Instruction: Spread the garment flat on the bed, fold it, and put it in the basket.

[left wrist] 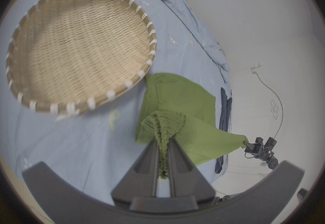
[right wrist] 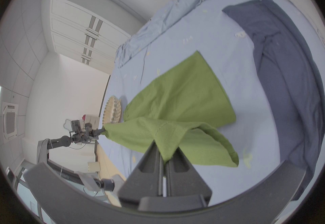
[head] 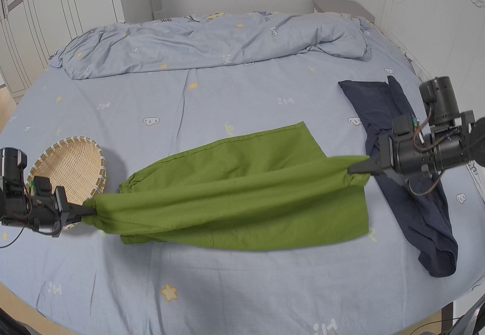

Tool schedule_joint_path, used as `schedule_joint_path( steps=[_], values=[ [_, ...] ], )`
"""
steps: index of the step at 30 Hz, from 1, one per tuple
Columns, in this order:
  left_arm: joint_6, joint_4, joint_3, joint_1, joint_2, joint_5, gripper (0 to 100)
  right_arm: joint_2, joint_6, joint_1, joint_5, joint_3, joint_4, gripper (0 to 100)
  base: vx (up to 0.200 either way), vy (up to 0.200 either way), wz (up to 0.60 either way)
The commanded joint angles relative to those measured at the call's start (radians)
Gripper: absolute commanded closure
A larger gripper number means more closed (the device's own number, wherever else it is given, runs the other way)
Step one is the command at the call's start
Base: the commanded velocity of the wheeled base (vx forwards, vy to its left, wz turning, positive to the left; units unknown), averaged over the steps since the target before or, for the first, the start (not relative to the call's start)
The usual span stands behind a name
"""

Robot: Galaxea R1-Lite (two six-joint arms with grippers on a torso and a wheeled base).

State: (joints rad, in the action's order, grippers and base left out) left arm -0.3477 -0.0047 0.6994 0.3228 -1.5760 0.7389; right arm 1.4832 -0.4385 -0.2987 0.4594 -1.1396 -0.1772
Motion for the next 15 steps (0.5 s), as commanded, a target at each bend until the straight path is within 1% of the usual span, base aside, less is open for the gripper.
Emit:
schedule_joint_path(
  steps=[1,2,3,7,8,9,11,14,15],
  values=[
    [-0.079,0.020,0.186,-0.067,-0.170,-0.055,100,0.207,0.003,0.055,-0.008,-0.215,-0.028,100,0.000,0.000,0.00],
    [-0.096,0.022,0.235,-0.079,-0.216,-0.058,100,0.253,0.003,0.058,-0.021,-0.287,-0.024,100,0.000,0.000,0.00],
    [-0.097,0.020,0.239,-0.080,-0.220,-0.058,100,0.259,0.004,0.058,-0.025,-0.292,-0.022,100,0.000,0.000,0.00],
    [-0.116,0.020,0.295,-0.093,-0.263,-0.058,100,0.332,0.057,0.061,-0.111,-0.376,0.016,100,0.000,0.000,0.00],
    [-0.116,0.022,0.295,-0.093,-0.263,-0.058,100,0.333,0.060,0.061,-0.113,-0.379,0.018,100,0.000,0.000,0.00],
    [-0.116,0.020,0.310,-0.093,-0.271,-0.058,100,0.353,0.072,0.061,-0.130,-0.399,0.048,100,0.000,0.000,0.00],
    [-0.116,0.022,0.319,-0.090,-0.279,-0.058,100,0.368,0.073,0.062,-0.131,-0.422,0.082,100,0.000,0.000,0.00],
    [-0.116,0.022,0.328,-0.088,-0.285,-0.058,100,0.384,0.075,0.062,-0.131,-0.450,0.097,100,0.000,0.000,0.00],
    [-0.116,0.022,0.339,-0.087,-0.291,-0.058,100,0.401,0.075,0.061,-0.131,-0.482,0.096,100,0.000,0.000,0.00]
  ],
)
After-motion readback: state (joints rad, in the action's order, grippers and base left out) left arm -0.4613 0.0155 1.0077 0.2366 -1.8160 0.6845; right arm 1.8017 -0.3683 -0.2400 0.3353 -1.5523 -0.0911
